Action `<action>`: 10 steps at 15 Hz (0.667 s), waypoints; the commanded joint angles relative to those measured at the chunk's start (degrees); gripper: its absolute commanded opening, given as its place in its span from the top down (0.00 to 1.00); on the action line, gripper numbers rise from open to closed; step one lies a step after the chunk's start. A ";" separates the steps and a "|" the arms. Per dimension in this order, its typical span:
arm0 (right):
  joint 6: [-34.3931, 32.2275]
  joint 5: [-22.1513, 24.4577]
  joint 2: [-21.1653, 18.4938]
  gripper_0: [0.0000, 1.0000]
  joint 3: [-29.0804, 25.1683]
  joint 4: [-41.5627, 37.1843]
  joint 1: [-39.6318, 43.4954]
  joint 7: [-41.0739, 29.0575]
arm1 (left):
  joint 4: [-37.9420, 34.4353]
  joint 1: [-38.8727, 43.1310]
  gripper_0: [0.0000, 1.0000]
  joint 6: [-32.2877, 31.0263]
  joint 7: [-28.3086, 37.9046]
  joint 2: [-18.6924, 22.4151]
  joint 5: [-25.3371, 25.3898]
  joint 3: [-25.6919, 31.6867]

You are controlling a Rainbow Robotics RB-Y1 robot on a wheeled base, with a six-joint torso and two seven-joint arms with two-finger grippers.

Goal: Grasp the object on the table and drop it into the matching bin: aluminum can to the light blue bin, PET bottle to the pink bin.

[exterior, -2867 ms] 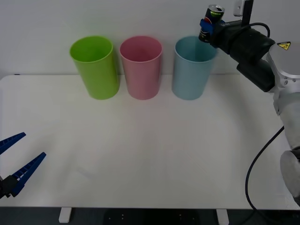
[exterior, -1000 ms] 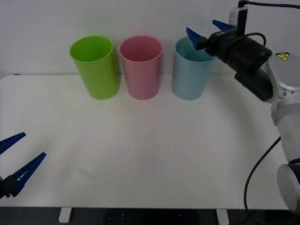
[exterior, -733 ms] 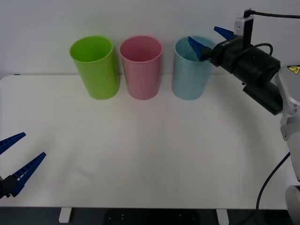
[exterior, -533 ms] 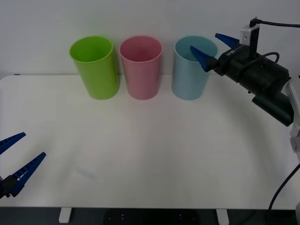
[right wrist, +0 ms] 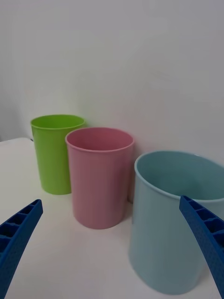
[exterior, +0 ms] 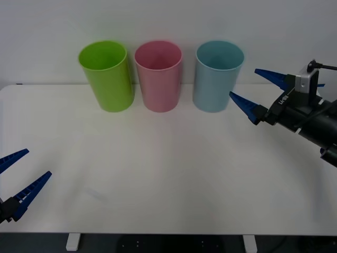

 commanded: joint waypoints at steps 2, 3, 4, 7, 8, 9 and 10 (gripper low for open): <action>-6.82 -1.56 0.00 0.00 -3.59 -0.37 3.83 6.00 | 0.00 0.00 0.00 0.00 0.00 0.00 0.00 0.00; -8.14 -2.26 0.00 0.00 -4.21 -0.37 5.33 7.67 | 0.00 0.00 0.00 0.00 0.00 0.00 0.00 0.00; -8.67 -2.53 0.00 0.00 -4.65 -0.64 6.47 8.90 | 0.00 0.00 0.00 0.00 0.00 0.00 0.00 0.00; -9.11 -3.23 0.00 0.00 -5.61 -3.98 11.57 9.61 | 0.00 0.00 0.00 0.00 0.00 0.00 0.00 0.00; -9.11 -3.67 0.00 0.00 -5.79 -4.94 13.33 9.69 | 0.00 0.00 0.00 0.00 0.00 0.00 0.00 0.00; -9.11 -4.28 0.00 0.00 -6.23 -6.08 15.70 9.78 | 0.00 0.00 0.00 0.00 0.00 0.00 0.00 0.00; -9.11 -4.37 0.00 0.00 -6.76 -6.96 17.19 9.78 | 0.00 0.00 0.00 0.00 0.00 0.00 0.00 0.00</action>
